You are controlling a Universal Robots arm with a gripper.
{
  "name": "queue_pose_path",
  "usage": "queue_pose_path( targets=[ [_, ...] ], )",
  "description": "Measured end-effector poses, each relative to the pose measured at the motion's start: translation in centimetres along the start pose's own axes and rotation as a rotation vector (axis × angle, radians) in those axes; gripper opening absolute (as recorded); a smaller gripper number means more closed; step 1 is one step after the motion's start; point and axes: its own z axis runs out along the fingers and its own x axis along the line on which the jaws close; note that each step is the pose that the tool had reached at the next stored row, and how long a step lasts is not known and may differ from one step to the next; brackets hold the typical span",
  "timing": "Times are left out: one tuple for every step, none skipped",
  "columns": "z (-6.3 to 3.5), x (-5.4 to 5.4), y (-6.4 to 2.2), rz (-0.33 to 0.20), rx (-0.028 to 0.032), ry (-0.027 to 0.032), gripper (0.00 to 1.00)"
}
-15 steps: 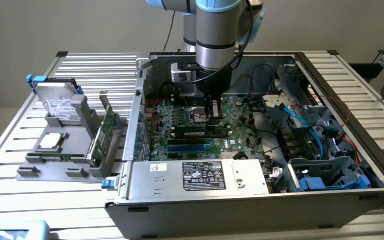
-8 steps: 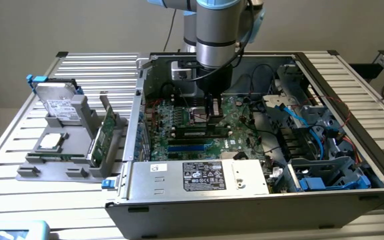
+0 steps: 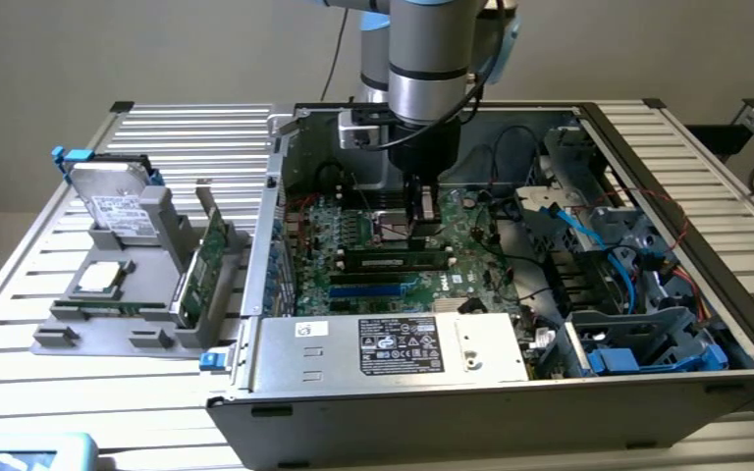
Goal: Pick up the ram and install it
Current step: 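Insert the ram into the slot, then press down the ram until it locks into place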
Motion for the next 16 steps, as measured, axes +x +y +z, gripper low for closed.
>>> queue_pose_path(
  targets=[
    [0.00, 0.01, -0.05, 0.000, -0.0008, -0.0001, 0.20],
    [0.00, 0.01, -0.05, 0.000, -0.0007, -0.0002, 0.20],
    [0.00, 0.01, -0.05, 0.000, -0.0007, -0.0001, 0.20],
    [0.00, 0.01, -0.05, 0.000, -0.0008, 0.0000, 0.20],
    [0.00, 0.01, -0.05, 0.000, -0.0008, 0.0000, 0.20],
    [-0.01, 0.01, -0.05, 0.000, -0.0008, 0.0001, 0.20],
    [0.00, 0.01, -0.05, 0.000, -0.0008, 0.0000, 0.20],
    [-0.01, 0.01, -0.05, 0.000, -0.0008, 0.0001, 0.20],
    [-0.01, 0.01, -0.05, 0.000, -0.0008, 0.0000, 0.20],
    [-0.01, 0.01, -0.05, 0.000, -0.0008, 0.0001, 0.20],
    [-0.01, 0.01, -0.05, 0.000, -0.0008, 0.0001, 0.20],
    [-0.01, 0.01, -0.05, 0.000, -0.0008, 0.0000, 0.20],
    [0.00, 0.01, -0.05, 0.000, -0.0008, 0.0000, 0.20],
    [-0.01, 0.01, -0.05, 0.000, -0.0009, 0.0001, 0.20],
    [0.00, 0.01, -0.05, 0.000, -0.0008, 0.0000, 0.20],
    [-0.01, 0.01, -0.05, 0.000, -0.0008, 0.0000, 0.20]
  ],
)
